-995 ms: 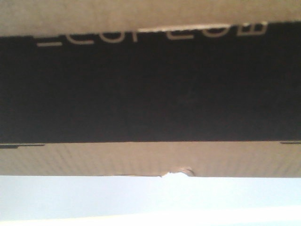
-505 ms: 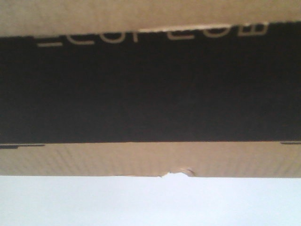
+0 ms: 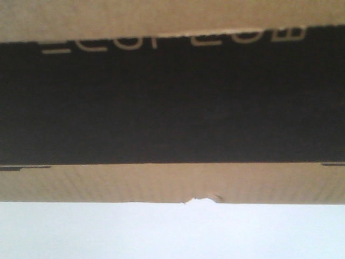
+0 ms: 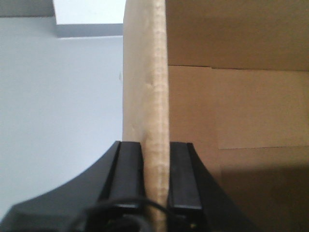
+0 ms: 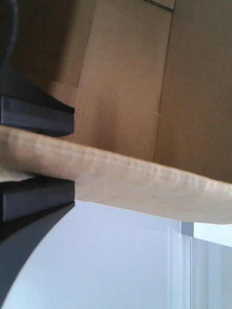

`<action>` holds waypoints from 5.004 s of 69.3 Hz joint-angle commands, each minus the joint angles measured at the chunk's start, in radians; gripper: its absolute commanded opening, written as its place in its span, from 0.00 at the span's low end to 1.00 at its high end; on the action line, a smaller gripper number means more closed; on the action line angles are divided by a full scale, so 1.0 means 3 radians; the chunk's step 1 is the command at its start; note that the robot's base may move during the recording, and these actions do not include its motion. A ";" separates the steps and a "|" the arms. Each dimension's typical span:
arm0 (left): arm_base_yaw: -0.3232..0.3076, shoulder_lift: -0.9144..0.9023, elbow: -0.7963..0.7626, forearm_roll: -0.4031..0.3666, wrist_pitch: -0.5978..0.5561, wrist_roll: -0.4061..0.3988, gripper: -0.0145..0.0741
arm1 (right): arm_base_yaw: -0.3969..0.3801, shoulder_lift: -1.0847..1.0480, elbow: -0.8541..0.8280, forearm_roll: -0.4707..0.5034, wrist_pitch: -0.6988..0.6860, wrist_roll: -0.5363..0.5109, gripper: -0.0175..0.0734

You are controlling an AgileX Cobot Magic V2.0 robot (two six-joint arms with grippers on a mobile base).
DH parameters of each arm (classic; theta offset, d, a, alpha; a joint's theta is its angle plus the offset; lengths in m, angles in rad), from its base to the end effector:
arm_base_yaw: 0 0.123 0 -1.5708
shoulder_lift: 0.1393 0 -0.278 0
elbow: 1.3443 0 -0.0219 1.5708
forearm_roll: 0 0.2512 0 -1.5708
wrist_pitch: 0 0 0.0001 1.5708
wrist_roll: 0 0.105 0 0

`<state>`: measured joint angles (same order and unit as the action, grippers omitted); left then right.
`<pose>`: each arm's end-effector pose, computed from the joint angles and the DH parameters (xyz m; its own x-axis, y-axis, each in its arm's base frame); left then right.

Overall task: Grab box from left shelf to table start
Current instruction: 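Carry the box with both grippers toward the white table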

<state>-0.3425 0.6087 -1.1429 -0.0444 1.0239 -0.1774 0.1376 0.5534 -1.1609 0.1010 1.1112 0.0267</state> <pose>0.0780 -0.0320 0.4350 -0.4346 -0.0563 -0.8989 0.2877 0.9371 -0.1978 0.0588 0.0177 0.4360 -0.4135 0.0147 -0.9104 -0.1894 0.9766 0.1018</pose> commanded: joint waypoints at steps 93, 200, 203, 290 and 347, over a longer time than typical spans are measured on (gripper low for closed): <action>-0.0045 0.0029 -0.0118 -0.0407 -0.0548 -0.0044 0.06 | 0.0002 0.0025 -0.0110 0.0113 -0.0414 -0.0056 0.25; -0.0045 0.0029 -0.0118 -0.0407 -0.0548 -0.0044 0.06 | 0.0002 0.0025 -0.0110 0.0113 -0.0411 -0.0056 0.25; -0.0045 0.0029 -0.0118 -0.0407 -0.0548 -0.0044 0.06 | 0.0002 0.0025 -0.0110 0.0113 -0.0411 -0.0056 0.25; -0.0045 0.0029 -0.0118 -0.0407 -0.0548 -0.0044 0.06 | 0.0002 0.0025 -0.0110 0.0113 -0.0404 -0.0056 0.25; -0.0045 0.0023 -0.0118 -0.0401 -0.0555 -0.0044 0.06 | 0.0002 0.0025 -0.0110 0.0113 -0.0401 -0.0056 0.25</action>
<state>-0.3425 0.6205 -1.1424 -0.0500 1.0264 -0.1774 0.1376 0.5534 -1.1625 0.0956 1.1149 0.0267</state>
